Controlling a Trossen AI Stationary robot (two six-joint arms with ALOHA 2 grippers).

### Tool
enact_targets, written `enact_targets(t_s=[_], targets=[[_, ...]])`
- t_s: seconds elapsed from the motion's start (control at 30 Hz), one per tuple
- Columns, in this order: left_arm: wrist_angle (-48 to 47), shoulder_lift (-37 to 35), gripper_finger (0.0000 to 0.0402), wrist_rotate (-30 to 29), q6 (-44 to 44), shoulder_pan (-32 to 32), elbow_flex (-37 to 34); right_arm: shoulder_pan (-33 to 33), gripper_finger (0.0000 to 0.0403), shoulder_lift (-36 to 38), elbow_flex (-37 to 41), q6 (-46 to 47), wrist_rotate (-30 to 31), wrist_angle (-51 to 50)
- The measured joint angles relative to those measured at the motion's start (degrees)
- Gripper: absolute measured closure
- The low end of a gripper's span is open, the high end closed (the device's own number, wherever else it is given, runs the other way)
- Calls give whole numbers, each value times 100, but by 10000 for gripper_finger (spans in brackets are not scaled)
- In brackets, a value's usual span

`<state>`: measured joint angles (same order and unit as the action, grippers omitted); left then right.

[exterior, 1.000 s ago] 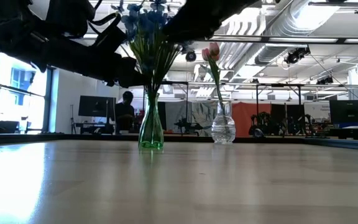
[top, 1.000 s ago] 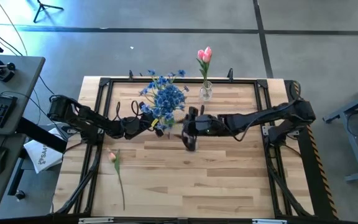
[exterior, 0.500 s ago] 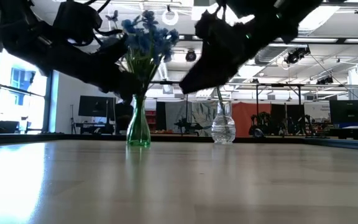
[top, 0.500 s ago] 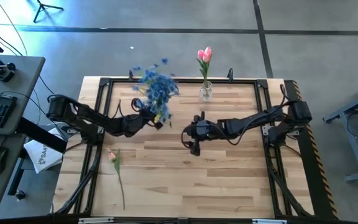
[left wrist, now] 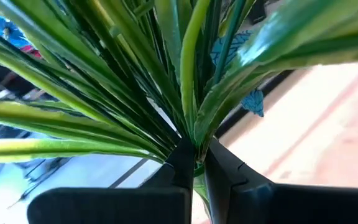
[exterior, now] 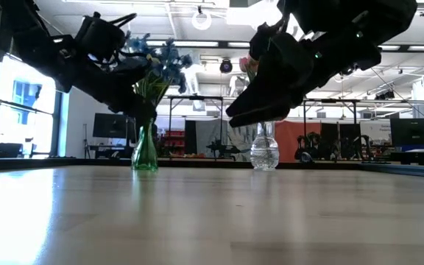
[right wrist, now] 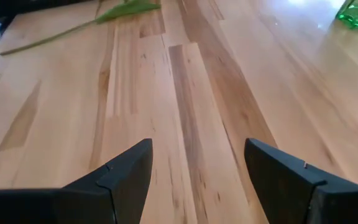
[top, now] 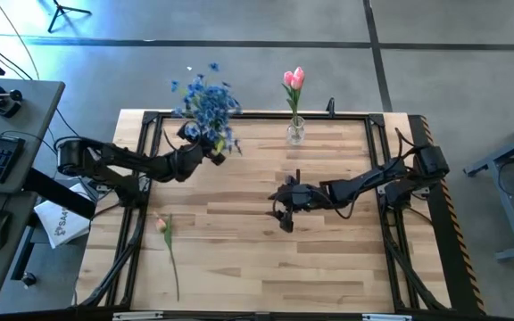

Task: Sort flowers into vase by color
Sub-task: Adjust the green vase

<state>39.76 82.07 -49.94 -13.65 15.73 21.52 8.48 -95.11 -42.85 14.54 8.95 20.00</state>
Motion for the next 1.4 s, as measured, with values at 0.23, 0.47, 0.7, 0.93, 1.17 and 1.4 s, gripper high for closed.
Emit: enact_targets(t_s=[0.23,0.47,0.7,0.93,1.17,1.4], targets=[[-333,-189,383,-51,191,735,-8,69,153,0,-2,-145,53,108],[-579,-197,342,467,752,1063,2,69,153,0,-2,-150,55,87],[-1504,-678,300,927,1469,1059,6,69,153,0,-2,-150,55,88],[-2268,-1365,270,1078,1508,1047,-15,69,153,0,-2,-152,57,116],[-2697,-1929,236,1633,1508,1054,-26,69,153,0,-2,-153,57,128],[-2965,-1952,227,2203,1404,1230,326,53,153,0,-2,-217,55,128]])
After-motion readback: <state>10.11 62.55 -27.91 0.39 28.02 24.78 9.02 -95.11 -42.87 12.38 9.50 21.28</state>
